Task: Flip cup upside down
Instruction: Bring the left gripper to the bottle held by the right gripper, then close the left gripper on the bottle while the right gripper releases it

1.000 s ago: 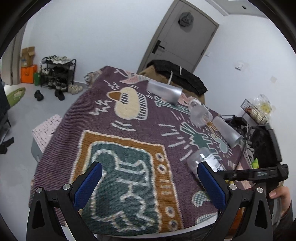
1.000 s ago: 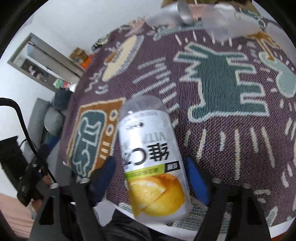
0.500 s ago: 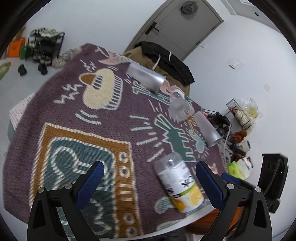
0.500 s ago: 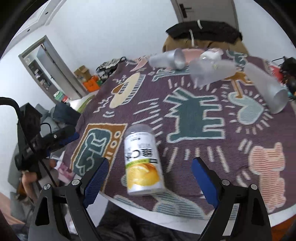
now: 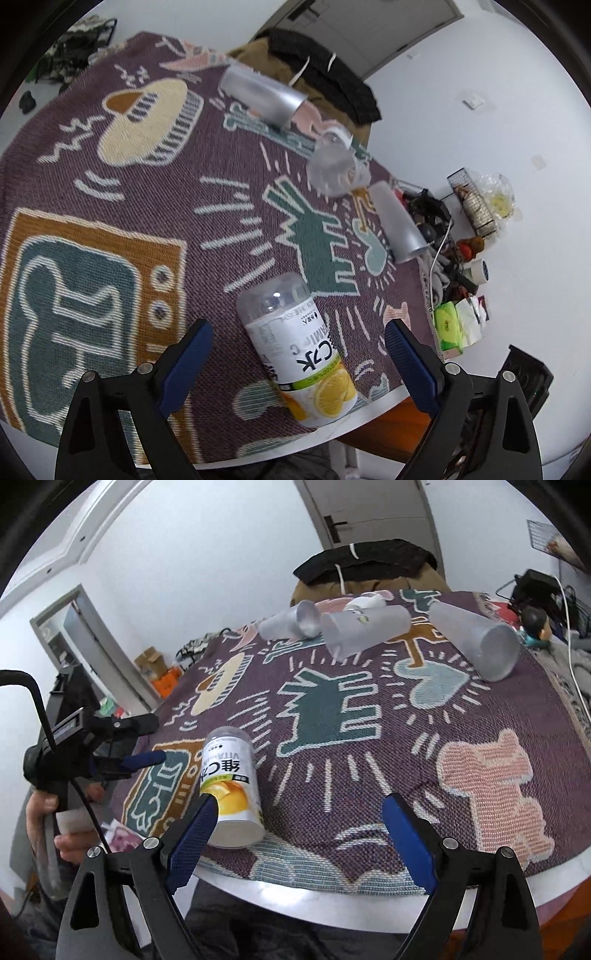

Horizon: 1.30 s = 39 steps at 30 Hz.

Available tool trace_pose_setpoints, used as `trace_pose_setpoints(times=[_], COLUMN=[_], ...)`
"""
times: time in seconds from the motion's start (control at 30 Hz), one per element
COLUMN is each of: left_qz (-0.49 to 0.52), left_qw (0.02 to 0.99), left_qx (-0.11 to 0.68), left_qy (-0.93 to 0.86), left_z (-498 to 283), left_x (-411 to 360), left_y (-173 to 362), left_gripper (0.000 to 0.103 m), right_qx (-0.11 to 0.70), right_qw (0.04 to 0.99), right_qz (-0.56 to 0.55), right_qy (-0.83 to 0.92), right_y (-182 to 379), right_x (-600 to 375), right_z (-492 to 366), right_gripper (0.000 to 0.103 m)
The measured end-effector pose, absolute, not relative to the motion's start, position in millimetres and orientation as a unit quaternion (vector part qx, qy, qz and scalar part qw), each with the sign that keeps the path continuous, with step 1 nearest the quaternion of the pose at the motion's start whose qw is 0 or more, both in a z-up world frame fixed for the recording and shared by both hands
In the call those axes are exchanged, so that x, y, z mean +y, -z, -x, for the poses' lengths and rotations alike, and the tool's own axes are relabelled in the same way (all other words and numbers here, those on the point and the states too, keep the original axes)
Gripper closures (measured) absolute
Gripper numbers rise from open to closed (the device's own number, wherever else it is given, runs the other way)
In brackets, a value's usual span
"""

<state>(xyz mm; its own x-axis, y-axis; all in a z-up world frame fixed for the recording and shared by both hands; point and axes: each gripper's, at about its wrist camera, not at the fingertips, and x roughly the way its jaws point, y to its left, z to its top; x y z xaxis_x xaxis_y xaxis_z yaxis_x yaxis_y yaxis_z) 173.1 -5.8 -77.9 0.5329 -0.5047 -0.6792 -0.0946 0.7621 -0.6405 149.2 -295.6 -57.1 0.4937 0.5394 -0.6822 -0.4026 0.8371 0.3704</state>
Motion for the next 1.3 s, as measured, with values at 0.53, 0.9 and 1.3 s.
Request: trace_pose_setpoints(times=[0.53, 0.9, 1.3], left_qz=[0.364, 0.384, 0.367], left_qw=[0.750, 0.732, 0.779], left_qx=[0.552, 0.563, 0.506], left_qy=[0.033, 0.009, 0.044], left_z=[-215, -232, -233], left_x=[-15, -22, -16], left_y=[123, 135, 86], left_gripper=[0.018, 0.023, 0.038], right_qx=[0.389, 0.392, 0.388], right_qw=[0.872, 0.873, 0.877], right_qz=[-0.069, -0.081, -0.092], right_qy=[-0.288, -0.279, -0.267], right_y=[69, 74, 71], right_x=[-297, -304, -308], right_z=[-143, -147, -153], right_gripper=[0.012, 0.012, 0.012])
